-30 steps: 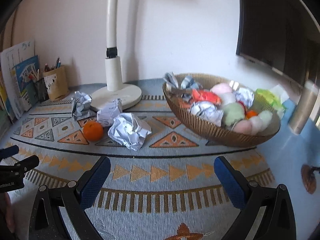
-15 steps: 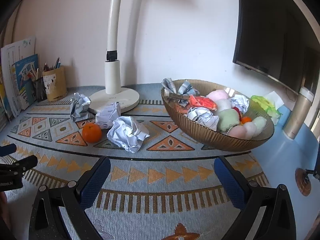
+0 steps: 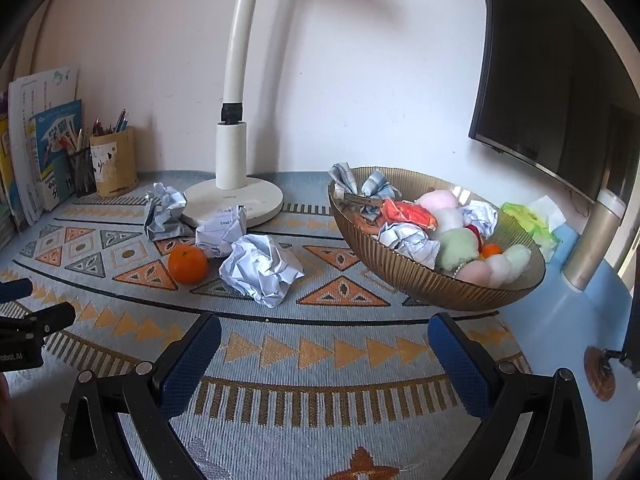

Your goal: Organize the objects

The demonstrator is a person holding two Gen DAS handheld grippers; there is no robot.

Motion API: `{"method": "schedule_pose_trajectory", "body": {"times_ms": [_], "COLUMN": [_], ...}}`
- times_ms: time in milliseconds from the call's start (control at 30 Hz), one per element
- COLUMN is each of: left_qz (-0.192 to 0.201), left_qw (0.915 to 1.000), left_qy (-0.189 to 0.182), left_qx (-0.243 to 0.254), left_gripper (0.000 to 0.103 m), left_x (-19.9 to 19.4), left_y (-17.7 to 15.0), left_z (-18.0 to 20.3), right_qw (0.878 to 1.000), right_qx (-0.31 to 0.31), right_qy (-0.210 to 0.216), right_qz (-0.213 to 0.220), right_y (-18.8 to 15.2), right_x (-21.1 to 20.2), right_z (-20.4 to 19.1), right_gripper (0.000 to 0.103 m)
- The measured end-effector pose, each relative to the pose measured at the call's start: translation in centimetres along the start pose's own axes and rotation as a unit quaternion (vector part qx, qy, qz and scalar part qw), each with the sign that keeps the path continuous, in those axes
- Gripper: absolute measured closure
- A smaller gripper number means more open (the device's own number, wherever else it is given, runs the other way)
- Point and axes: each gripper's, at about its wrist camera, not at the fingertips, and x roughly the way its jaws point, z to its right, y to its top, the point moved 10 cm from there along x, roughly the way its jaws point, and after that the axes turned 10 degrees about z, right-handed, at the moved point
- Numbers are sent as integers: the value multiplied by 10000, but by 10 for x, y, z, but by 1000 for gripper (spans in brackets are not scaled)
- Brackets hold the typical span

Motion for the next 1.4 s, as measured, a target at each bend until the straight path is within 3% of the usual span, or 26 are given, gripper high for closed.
{"method": "schedule_pose_trajectory", "body": {"times_ms": [200,1400], "left_qz": [4,-7], "left_qw": [10000,10000], "left_qy": [4,11], "left_qx": [-29,33], "left_gripper": [3,3], "left_x": [0,0], "left_y": [0,0], "left_z": [-1,1], "right_qw": [9997,9985], "right_qx": [109,441], "right_qy": [163,111], "right_qz": [-137,-297], "right_y": [-3,-7], "right_x": [6,12], "right_z": [0,9], "right_gripper": [0,0]}}
